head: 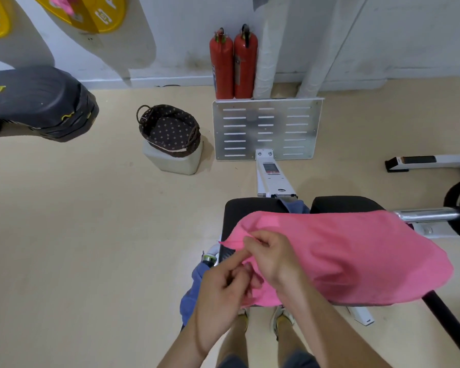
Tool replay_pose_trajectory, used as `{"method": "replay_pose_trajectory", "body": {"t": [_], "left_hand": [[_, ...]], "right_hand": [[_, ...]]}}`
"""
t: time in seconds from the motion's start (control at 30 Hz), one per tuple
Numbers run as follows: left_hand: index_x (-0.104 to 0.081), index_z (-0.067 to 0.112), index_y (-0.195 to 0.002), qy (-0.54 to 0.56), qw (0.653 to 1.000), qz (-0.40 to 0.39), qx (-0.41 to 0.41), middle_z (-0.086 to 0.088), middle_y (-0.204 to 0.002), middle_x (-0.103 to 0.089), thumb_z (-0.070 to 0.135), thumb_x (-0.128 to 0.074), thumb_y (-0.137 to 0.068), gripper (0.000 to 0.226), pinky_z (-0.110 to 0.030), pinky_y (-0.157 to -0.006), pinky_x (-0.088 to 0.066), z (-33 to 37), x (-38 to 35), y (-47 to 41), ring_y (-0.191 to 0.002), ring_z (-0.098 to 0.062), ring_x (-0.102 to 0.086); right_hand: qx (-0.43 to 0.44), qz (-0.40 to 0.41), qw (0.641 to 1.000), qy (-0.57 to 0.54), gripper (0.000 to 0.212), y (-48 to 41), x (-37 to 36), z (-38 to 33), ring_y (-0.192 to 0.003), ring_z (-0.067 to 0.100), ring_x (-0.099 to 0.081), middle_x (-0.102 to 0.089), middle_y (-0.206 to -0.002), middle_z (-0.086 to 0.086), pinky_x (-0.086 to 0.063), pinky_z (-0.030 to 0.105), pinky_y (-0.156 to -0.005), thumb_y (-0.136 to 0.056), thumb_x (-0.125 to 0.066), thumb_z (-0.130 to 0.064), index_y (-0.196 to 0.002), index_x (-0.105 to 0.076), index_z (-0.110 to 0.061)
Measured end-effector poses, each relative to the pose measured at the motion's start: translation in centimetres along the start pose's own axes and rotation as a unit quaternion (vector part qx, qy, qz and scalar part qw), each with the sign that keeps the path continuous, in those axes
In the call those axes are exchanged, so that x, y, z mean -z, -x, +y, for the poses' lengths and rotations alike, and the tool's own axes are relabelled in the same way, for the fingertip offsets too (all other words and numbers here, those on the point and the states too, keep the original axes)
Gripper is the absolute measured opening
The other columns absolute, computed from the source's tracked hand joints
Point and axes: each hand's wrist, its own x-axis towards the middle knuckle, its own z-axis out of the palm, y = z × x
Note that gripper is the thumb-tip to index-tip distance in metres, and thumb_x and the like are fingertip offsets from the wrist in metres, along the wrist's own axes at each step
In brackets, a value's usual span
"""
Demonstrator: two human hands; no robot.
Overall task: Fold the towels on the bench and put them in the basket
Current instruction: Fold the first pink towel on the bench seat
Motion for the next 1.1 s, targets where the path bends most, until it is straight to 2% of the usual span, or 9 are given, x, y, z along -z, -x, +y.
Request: {"method": "replay_pose_trajectory", "body": {"t": [0.07, 0.13, 0.23, 0.4, 0.5, 0.63, 0.83, 0.97, 1.1], "left_hand": [[-0.069, 0.017, -0.11, 0.016, 0.996, 0.085, -0.012, -0.003, -0.074, -0.064, -0.003, -0.043, -0.093, 0.036, -0.02, -0.052, -0.043, 0.1, 0.7, -0.8, -0.06, -0.016, -0.052], [-0.06, 0.03, -0.119, -0.127, 0.981, 0.124, -0.082, 0.011, -0.107, -0.063, -0.004, -0.051, -0.087, 0.048, -0.015, -0.072, -0.047, 0.0, 1.9, -2.5, -0.092, -0.007, -0.058], [-0.059, 0.034, -0.121, -0.396, 0.89, -0.04, -0.222, 0.019, -0.136, -0.044, 0.022, -0.055, -0.082, 0.042, -0.018, -0.105, -0.03, 0.3, 2.6, -5.7, -0.126, -0.002, -0.037], [-0.074, 0.016, -0.09, -0.346, 0.911, -0.191, -0.117, 0.01, -0.085, -0.071, 0.023, -0.061, -0.071, 0.024, -0.015, -0.074, -0.046, 4.3, 2.4, -8.4, -0.078, 0.001, -0.062], [-0.071, 0.005, -0.082, -0.334, 0.899, -0.27, -0.08, -0.012, -0.073, -0.064, 0.034, -0.07, -0.073, 0.03, -0.029, -0.068, -0.043, 5.3, 2.2, -9.4, -0.069, -0.013, -0.054], [-0.071, 0.008, -0.078, -0.28, 0.906, -0.311, -0.057, -0.008, -0.068, -0.061, 0.044, -0.066, -0.083, 0.037, -0.024, -0.066, -0.044, 6.9, -0.5, -10.3, -0.068, -0.012, -0.052], [-0.071, 0.02, -0.084, -0.241, 0.938, -0.229, -0.102, -0.001, -0.069, -0.057, 0.038, -0.051, -0.094, 0.029, -0.032, -0.067, -0.047, 7.1, -7.8, -11.9, -0.068, -0.013, -0.052], [-0.067, 0.033, -0.084, -0.368, 0.89, -0.139, -0.232, 0.02, -0.072, -0.063, 0.029, -0.05, -0.097, 0.022, -0.011, -0.064, -0.04, 6.8, -14.1, -12.2, -0.069, 0.001, -0.056], [-0.061, 0.039, -0.086, -0.428, 0.858, -0.144, -0.245, 0.023, -0.077, -0.064, 0.031, -0.048, -0.098, 0.019, -0.012, -0.065, -0.04, 5.6, -19.7, -13.5, -0.076, 0.004, -0.058]], "right_hand": [[0.05, 0.027, 0.998, 0.032, 0.029, 0.0, 0.9, 0.7, -0.056, 0.018, -0.042, -0.043, -0.061, 0.008, -0.035, 0.032, -0.056, -0.094, -0.053, -0.013, -0.073, -0.052, 0.007], [0.079, 0.008, 0.996, 0.033, 0.028, 0.5, 1.5, 1.3, -0.068, 0.016, -0.046, -0.05, -0.069, 0.004, -0.038, 0.032, -0.065, -0.096, -0.054, -0.016, -0.082, -0.059, 0.008], [0.068, -0.062, 0.995, -0.024, 0.017, 1.2, 2.9, 1.1, -0.087, 0.01, -0.065, -0.072, -0.088, -0.008, -0.049, 0.027, -0.082, -0.095, -0.058, -0.019, -0.093, -0.074, -0.012], [0.066, -0.114, 0.991, 0.017, 0.006, 3.0, 9.1, 0.5, -0.072, 0.002, -0.056, -0.062, -0.074, -0.01, -0.042, 0.01, -0.066, -0.084, -0.071, -0.021, -0.09, -0.074, -0.021], [0.031, -0.159, 0.985, 0.066, 0.007, 5.0, 13.9, 1.5, -0.062, 0.001, -0.051, -0.054, -0.062, -0.013, -0.041, 0.014, -0.062, -0.083, -0.072, -0.021, -0.076, -0.07, -0.02], [0.026, -0.154, 0.987, 0.042, 0.018, 7.0, 19.1, 3.7, -0.067, 0.012, -0.046, -0.05, -0.067, -0.002, -0.038, 0.025, -0.068, -0.084, -0.07, -0.02, -0.067, -0.067, -0.022], [0.018, 0.017, 0.997, -0.067, 0.019, 8.8, 23.2, 8.3, -0.073, 0.013, -0.047, -0.053, -0.073, -0.005, -0.038, 0.027, -0.068, -0.096, -0.055, -0.015, -0.078, -0.06, -0.018], [0.008, 0.24, 0.971, 0.009, 0.015, 9.0, 25.9, 10.5, -0.053, 0.007, -0.042, -0.055, -0.058, -0.002, -0.033, 0.017, -0.052, -0.089, -0.063, -0.017, -0.074, -0.063, -0.015], [-0.02, 0.321, 0.936, 0.144, 0.011, 8.6, 29.8, 12.9, -0.064, 0.015, -0.057, -0.064, -0.065, -0.004, -0.042, 0.029, -0.063, -0.09, -0.061, -0.027, -0.08, -0.063, -0.022]]}}
